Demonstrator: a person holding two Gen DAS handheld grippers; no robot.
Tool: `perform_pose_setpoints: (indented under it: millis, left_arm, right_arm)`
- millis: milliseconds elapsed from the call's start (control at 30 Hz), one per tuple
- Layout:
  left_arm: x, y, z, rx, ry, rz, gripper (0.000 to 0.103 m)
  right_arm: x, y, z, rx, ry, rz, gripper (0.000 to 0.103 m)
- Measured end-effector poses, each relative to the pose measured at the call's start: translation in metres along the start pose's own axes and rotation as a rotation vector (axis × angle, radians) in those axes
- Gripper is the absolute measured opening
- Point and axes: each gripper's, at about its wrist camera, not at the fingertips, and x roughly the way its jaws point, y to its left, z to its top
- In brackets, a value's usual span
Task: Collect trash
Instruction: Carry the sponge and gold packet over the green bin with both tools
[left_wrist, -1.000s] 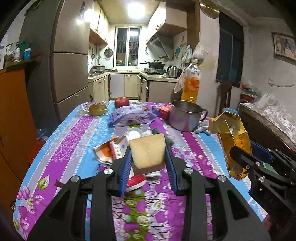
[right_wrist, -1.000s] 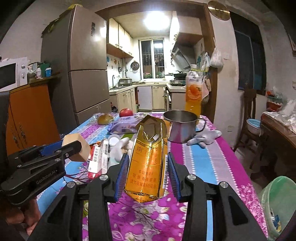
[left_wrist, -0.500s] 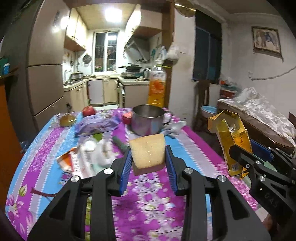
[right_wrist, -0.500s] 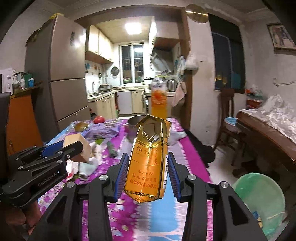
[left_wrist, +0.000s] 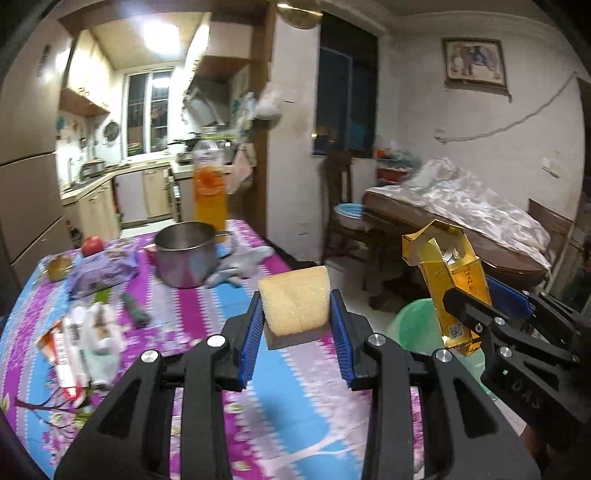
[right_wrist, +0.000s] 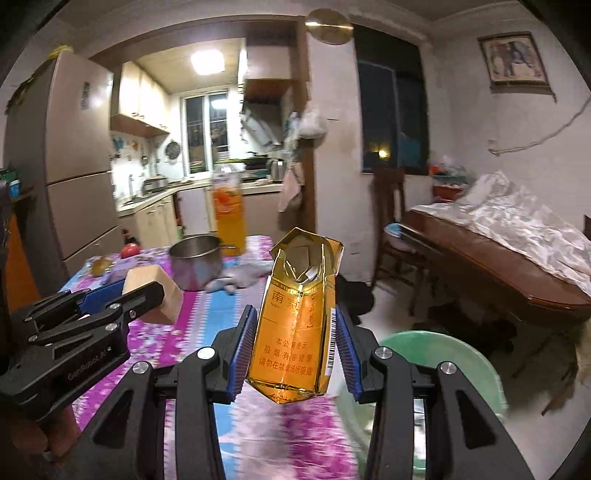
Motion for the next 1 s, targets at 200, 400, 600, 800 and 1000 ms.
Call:
perform_pose_setpoints:
  millis: [200, 400, 600, 800, 1000]
  left_arm:
    - [0.017, -0.046, 0.003, 0.041, 0.010, -0.066, 0.034]
    - [0.038, -0.084, 0.002, 0.078, 0.031, -0.108, 0.034]
    - [0.059, -0.115, 0.002, 0.106, 0.073, -0.152, 0.034]
    - [0.090, -0.141, -0.001, 0.118, 0.154, -0.199, 0.034]
    - [0.117, -0.155, -0.013, 0.119, 0.235, -0.226, 0.034]
  right_arm:
    - [-0.007, -0.060, -0.001, 0.033, 0.010, -0.078, 0.044]
    - [-0.005, -0.108, -0.007, 0.052, 0.033, -0.144, 0.044]
    - [0.005, -0.149, -0.012, 0.069, 0.092, -0.181, 0.044]
    - [0.040, -0.193, -0.018, 0.105, 0.232, -0.175, 0.044]
    - [0.077, -0.220, -0.033, 0.140, 0.347, -0.128, 0.044]
